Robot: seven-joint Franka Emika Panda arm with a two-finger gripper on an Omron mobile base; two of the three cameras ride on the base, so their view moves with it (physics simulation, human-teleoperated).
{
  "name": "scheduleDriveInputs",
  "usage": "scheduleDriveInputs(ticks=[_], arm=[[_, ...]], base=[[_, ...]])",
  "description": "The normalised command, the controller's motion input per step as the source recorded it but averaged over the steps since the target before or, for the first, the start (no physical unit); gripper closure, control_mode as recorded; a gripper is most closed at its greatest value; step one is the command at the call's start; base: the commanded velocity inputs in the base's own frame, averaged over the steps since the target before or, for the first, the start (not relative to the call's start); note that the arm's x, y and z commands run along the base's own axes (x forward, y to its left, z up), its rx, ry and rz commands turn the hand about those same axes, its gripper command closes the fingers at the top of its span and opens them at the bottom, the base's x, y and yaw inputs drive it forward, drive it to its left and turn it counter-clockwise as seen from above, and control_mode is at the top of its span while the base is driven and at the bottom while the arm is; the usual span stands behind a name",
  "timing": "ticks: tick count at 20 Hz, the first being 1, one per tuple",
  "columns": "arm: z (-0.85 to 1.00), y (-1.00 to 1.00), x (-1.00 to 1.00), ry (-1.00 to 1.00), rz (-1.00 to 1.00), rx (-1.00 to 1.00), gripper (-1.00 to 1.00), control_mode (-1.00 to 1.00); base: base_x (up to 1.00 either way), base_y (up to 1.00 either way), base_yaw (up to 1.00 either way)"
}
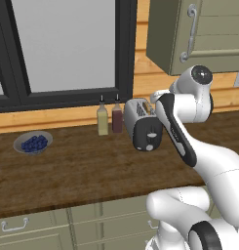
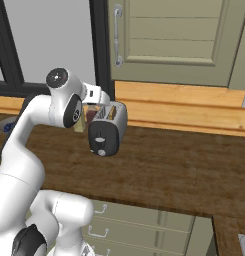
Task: Start the toaster. Once the lever pops up, take the bread to the plate on the dining counter.
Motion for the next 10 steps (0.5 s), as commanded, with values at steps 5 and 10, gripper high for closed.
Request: scheduleDriveInputs(ticks=[5,10], arm=[[0.0,0.0,0.0,0.0,0.0,0.0,-1.0,-1.0],[0.0,0.0,0.0,0.0,0.0,0.0,-1.0,-1.0]], base=[[0.0,0.0,0.0],[0.0,0.0,0.0]])
